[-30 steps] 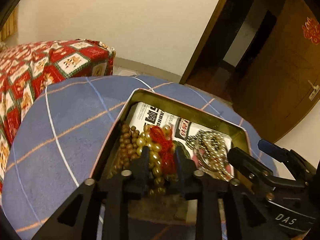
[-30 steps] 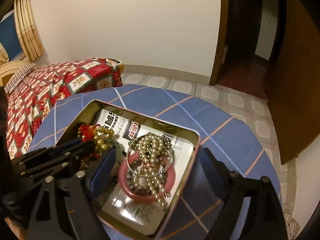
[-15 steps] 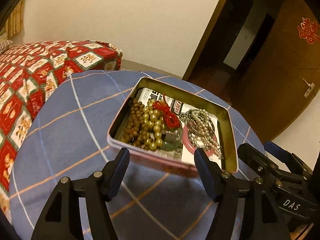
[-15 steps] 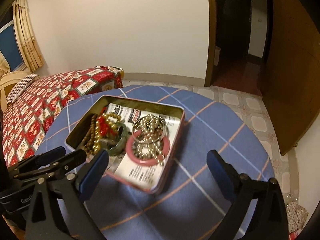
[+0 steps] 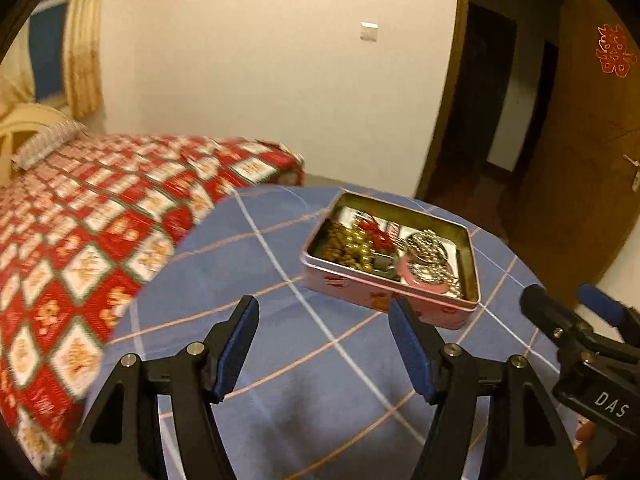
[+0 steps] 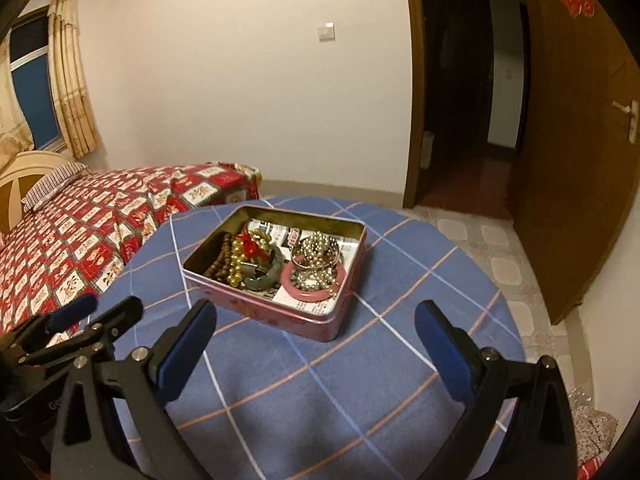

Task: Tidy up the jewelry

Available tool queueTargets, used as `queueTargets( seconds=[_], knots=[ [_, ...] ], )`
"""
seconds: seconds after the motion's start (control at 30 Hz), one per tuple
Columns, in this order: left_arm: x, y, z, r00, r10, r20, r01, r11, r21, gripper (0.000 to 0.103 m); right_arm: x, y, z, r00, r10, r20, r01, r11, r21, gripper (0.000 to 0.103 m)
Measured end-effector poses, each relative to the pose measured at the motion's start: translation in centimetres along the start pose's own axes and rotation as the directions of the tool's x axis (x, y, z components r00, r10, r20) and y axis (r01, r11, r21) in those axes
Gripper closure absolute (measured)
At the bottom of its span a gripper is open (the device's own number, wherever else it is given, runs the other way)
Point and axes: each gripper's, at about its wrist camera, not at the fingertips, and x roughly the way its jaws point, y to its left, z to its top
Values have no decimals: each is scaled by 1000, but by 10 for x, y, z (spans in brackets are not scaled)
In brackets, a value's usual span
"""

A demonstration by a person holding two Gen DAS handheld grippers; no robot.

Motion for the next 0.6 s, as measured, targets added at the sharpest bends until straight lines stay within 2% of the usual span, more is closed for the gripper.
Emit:
queueTargets(
  seconds=[0.27, 0.43, 0.6],
  knots=[
    [-41, 8, -6, 996, -24, 89, 28, 998, -50, 35, -40, 10, -7, 996, -8, 84, 9, 1000, -1, 0],
    [-73, 1, -8, 984, 0, 176, 2, 1000, -14, 35, -68, 14, -5, 987, -29, 157, 30, 1000, -4, 0],
    [-93, -5, -7, 975, -5, 222, -2, 1000, 30, 28, -91, 16, -1, 973, -37, 226, 39, 999, -4, 0]
  ],
)
